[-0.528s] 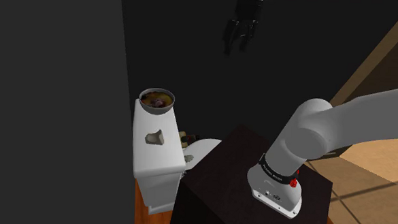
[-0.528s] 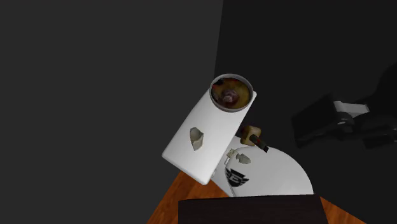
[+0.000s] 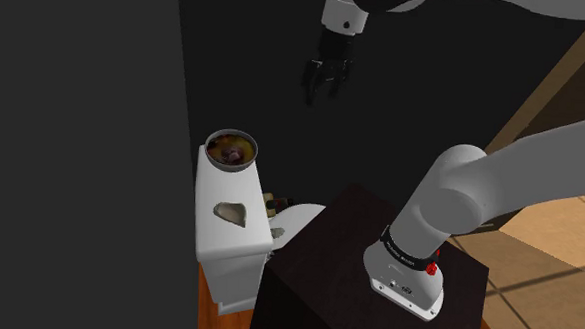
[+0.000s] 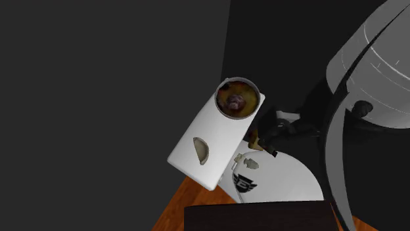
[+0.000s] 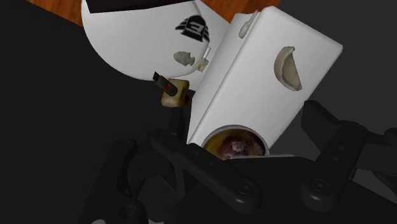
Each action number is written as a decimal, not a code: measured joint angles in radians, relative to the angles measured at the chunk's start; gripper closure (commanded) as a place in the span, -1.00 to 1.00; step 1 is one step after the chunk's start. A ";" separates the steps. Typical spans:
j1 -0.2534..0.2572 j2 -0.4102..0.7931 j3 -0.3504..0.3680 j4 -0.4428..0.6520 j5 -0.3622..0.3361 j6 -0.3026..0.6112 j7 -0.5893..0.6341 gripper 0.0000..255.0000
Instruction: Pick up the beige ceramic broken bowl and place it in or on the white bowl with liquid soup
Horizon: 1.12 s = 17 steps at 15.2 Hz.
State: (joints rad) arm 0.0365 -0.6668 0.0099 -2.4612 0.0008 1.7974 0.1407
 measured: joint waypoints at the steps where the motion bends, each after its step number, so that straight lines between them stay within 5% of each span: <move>1: 0.003 0.015 0.007 -0.024 0.008 0.038 0.012 -1.00; 17: 0.050 0.490 0.094 -0.100 0.100 0.601 0.154 -1.00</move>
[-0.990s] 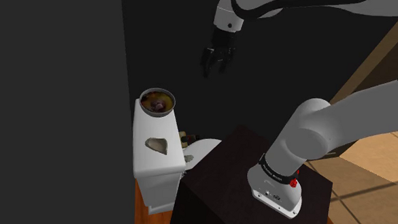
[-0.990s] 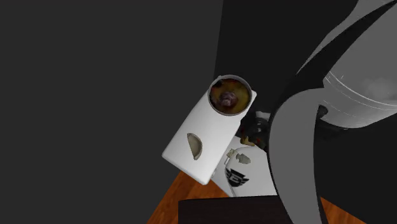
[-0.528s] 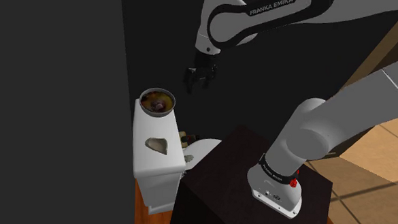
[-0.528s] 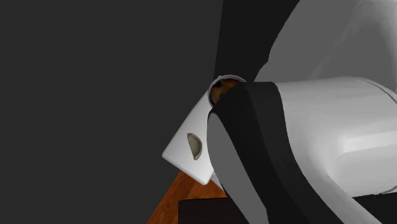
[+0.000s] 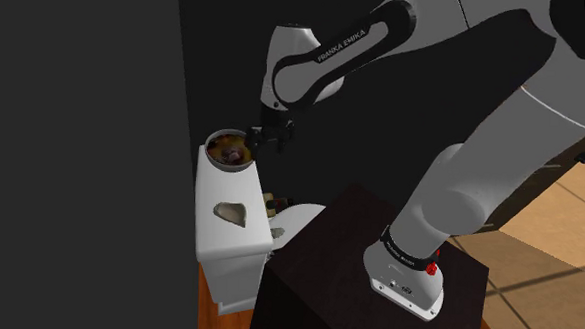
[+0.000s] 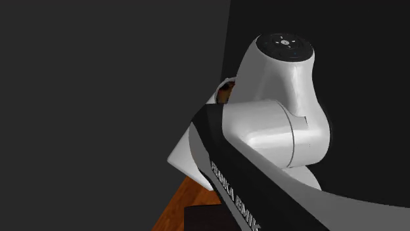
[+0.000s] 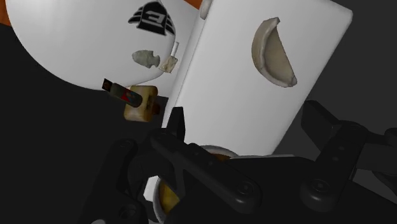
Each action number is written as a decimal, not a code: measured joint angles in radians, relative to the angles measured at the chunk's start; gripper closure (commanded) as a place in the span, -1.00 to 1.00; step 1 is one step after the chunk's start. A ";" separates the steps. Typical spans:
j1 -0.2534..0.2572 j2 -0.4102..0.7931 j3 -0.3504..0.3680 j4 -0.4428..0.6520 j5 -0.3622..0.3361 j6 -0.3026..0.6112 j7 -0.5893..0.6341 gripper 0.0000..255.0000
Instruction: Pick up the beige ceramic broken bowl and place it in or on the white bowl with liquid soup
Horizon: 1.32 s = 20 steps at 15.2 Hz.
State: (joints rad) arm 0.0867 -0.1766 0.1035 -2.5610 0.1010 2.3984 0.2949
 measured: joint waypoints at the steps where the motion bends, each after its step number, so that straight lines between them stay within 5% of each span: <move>1: 0.003 0.040 0.006 0.006 0.003 0.036 0.010 -1.00; 10: 0.044 0.413 0.036 0.146 0.007 0.281 0.105 -1.00; 20: 0.058 0.563 0.030 0.189 -0.002 0.390 0.115 -1.00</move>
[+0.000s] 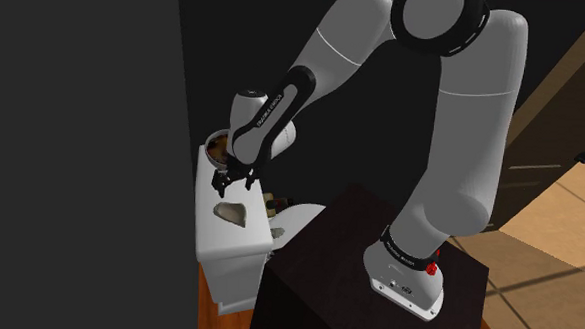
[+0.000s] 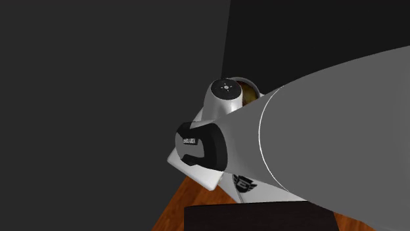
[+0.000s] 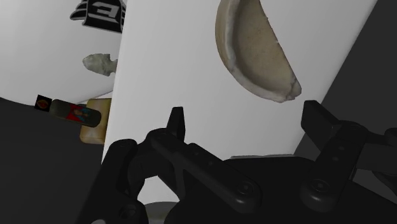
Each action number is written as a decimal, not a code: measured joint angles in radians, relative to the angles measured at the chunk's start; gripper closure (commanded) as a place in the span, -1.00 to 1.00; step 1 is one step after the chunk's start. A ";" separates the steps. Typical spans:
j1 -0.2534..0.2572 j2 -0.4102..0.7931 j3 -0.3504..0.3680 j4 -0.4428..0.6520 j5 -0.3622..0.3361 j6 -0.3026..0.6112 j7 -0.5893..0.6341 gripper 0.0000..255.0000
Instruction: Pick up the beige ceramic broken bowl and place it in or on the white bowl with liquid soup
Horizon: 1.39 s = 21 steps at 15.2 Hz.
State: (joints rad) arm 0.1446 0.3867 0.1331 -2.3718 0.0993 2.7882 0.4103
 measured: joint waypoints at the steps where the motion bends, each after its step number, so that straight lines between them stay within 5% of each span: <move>1: 0.000 0.003 0.000 0.001 0.000 0.002 0.000 -1.00; 5: 0.000 0.006 -0.001 0.003 -0.001 0.003 0.000 -1.00; 6: 0.000 0.006 -0.001 0.003 -0.001 0.003 0.000 1.00; 15: 0.000 0.006 -0.001 0.003 -0.001 0.003 0.000 1.00; 16: 0.000 0.006 -0.001 0.003 -0.001 0.003 0.000 -1.00; 21: -0.060 -0.074 0.066 -0.056 0.059 -0.081 -0.097 -1.00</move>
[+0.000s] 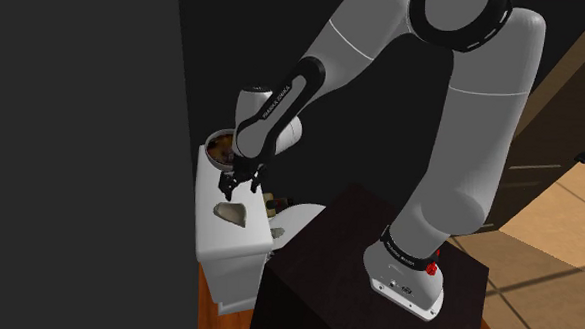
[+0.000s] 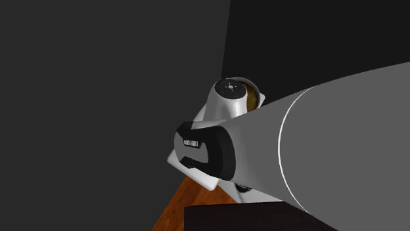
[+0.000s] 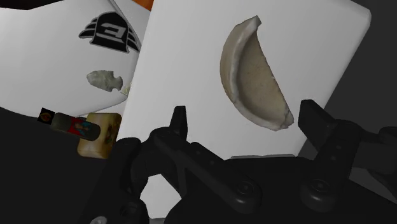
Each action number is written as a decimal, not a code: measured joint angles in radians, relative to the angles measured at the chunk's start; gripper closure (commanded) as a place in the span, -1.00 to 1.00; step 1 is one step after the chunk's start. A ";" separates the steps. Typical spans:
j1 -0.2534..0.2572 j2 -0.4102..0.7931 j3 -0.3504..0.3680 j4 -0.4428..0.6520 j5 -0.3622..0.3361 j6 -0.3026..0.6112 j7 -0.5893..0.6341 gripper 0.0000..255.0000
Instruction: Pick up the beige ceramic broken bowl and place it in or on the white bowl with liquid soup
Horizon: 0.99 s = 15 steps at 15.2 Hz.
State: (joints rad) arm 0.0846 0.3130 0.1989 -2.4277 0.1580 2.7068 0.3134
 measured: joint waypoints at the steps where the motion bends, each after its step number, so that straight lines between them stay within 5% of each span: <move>1: -0.006 -0.005 0.008 -0.010 0.009 -0.005 -0.014 -1.00; 14: 0.004 0.080 0.010 -0.008 0.009 0.069 -0.022 -1.00; 15: 0.004 0.080 0.010 -0.008 0.009 0.069 -0.022 1.00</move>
State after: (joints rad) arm 0.0883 0.3931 0.2093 -2.4353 0.1674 2.7755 0.2919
